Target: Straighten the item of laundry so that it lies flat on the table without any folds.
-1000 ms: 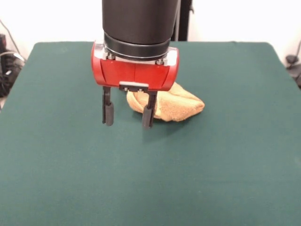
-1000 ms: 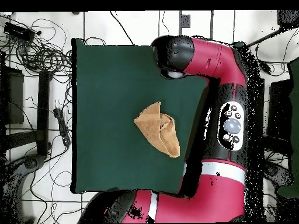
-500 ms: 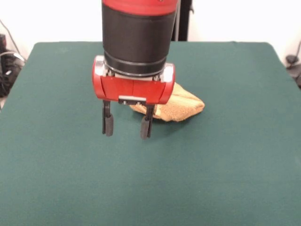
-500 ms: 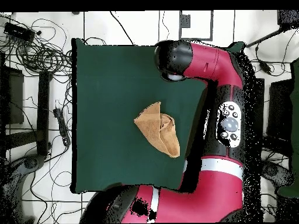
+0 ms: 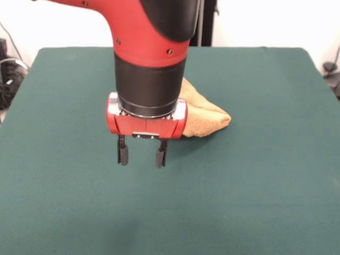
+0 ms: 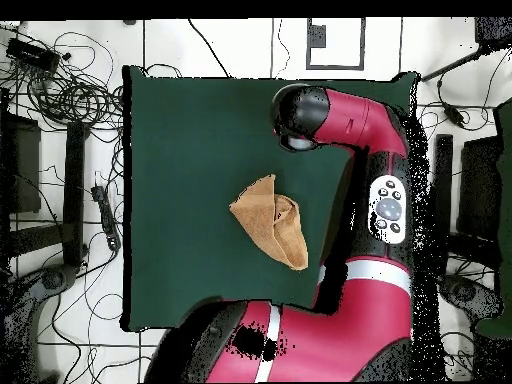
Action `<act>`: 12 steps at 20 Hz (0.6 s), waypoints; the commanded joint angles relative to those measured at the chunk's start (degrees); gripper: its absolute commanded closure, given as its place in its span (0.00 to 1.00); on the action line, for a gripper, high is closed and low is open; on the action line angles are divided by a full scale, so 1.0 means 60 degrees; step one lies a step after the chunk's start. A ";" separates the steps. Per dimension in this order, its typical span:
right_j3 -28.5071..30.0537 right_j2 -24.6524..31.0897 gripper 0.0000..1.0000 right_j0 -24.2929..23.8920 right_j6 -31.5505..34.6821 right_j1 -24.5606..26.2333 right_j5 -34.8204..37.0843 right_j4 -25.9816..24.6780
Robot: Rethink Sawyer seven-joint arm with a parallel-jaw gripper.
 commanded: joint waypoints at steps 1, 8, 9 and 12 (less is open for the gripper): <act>0.1206 0.0932 0.00 0.0057 0.0418 0.0152 -0.0351 -0.0033; 0.1321 0.0906 0.00 0.0085 0.0418 0.0006 -0.0270 -0.0037; 0.1194 0.0896 0.00 0.0098 0.0421 0.0074 -0.0206 -0.0043; 0.1188 0.0876 0.00 0.0112 0.0459 0.0061 -0.0162 -0.0032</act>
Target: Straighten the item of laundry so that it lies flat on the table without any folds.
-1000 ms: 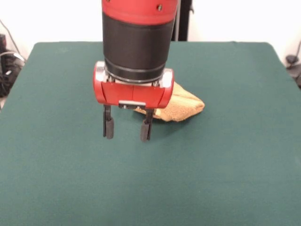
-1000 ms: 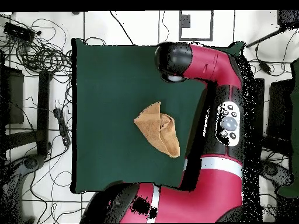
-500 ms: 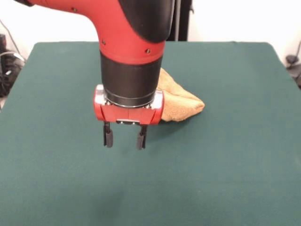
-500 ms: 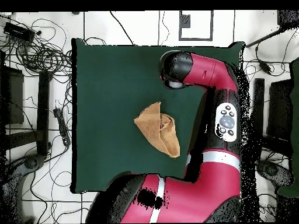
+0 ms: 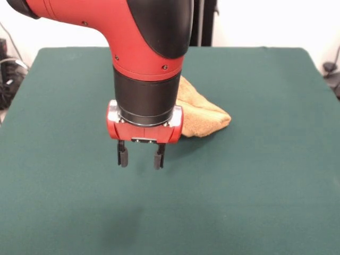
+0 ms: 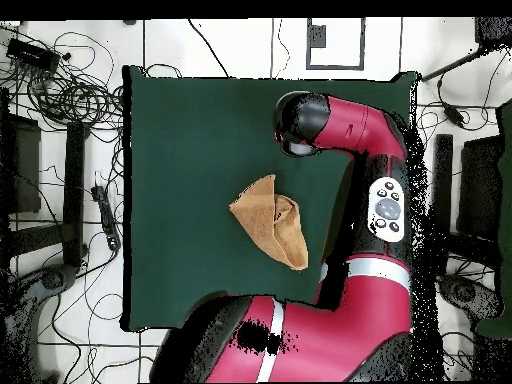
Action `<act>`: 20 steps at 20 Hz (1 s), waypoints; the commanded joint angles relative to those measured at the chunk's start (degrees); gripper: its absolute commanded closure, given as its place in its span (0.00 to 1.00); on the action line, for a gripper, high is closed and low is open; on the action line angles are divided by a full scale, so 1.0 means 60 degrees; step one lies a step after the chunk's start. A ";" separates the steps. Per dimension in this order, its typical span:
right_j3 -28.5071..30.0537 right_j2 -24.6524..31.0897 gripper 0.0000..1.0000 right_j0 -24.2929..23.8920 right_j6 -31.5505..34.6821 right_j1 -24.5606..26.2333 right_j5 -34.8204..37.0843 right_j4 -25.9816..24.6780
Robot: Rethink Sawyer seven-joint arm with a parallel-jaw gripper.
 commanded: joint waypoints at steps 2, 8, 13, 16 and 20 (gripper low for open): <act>0.1087 0.0859 0.00 0.0185 0.0485 -0.0157 -0.0133 0.0003; 0.1061 0.0833 0.00 0.0242 0.0554 -0.0184 -0.0057 0.0018; 0.0987 0.0773 0.00 0.0381 0.0726 -0.0171 0.0016 0.0022; 0.0926 0.0790 0.00 0.0482 0.0758 -0.0173 0.0121 0.0043; 0.0794 0.0793 0.00 0.0695 0.1007 -0.0147 0.0336 0.0147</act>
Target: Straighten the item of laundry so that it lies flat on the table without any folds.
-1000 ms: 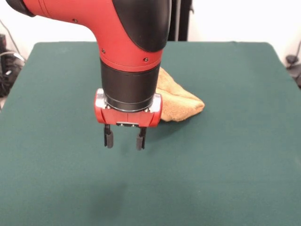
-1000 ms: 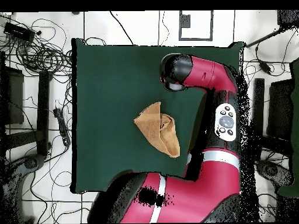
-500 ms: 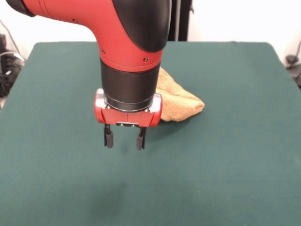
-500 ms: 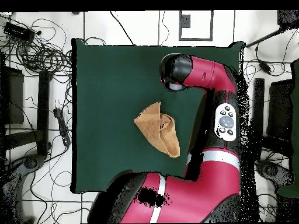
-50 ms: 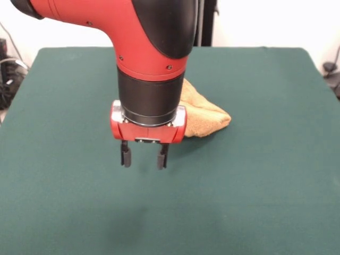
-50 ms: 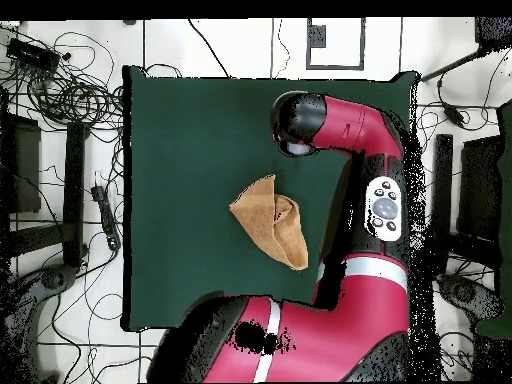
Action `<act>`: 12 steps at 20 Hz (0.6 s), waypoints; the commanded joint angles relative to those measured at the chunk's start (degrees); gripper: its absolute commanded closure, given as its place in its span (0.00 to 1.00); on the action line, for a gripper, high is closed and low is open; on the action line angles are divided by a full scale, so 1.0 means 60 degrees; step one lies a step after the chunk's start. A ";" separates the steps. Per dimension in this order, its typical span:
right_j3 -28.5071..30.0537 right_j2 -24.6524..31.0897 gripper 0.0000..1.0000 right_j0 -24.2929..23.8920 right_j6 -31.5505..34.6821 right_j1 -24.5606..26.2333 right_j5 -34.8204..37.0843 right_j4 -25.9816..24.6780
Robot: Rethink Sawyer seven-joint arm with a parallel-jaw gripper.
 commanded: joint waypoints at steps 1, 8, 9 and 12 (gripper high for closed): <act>0.0767 0.0786 0.00 0.0651 0.1096 -0.0136 0.0373 0.0177; 0.0599 0.0662 0.00 0.0914 0.1520 -0.0016 0.0478 0.0290; 0.0524 0.0639 0.00 0.0934 0.1547 0.0035 0.0502 0.0291; 0.0626 0.0617 0.00 0.0935 0.1550 0.0002 0.0428 0.0320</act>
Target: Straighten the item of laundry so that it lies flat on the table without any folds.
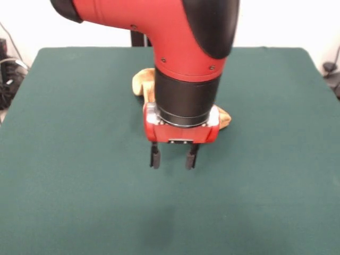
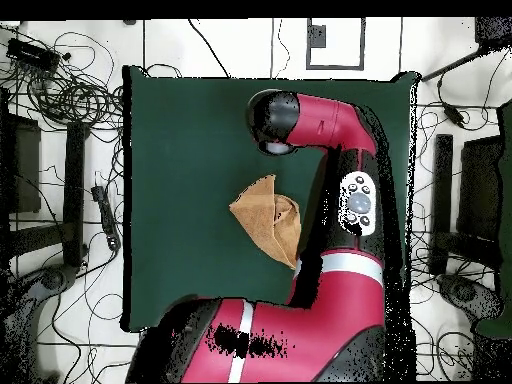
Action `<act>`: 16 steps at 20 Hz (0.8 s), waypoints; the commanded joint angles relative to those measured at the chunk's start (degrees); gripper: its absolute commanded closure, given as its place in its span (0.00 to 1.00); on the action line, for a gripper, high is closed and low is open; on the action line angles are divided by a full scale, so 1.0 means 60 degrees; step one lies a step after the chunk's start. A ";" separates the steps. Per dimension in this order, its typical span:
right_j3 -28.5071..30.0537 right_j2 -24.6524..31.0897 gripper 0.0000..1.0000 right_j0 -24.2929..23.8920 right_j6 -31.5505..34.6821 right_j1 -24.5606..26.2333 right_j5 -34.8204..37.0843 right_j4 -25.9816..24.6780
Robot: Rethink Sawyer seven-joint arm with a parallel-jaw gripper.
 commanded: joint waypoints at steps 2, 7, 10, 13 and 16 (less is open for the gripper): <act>0.0810 0.0594 0.00 0.0357 0.1593 -0.0117 0.0354 0.0338; 0.1005 0.0606 0.00 0.0177 0.1451 -0.0303 0.0432 0.0455; 0.1002 0.0622 0.00 0.0092 0.1300 -0.0321 0.0459 0.0453; 0.0998 0.0617 0.00 0.0058 0.1296 -0.0326 0.0470 0.0469; 0.0997 0.0646 0.00 0.0059 0.1241 -0.0341 0.0506 0.0465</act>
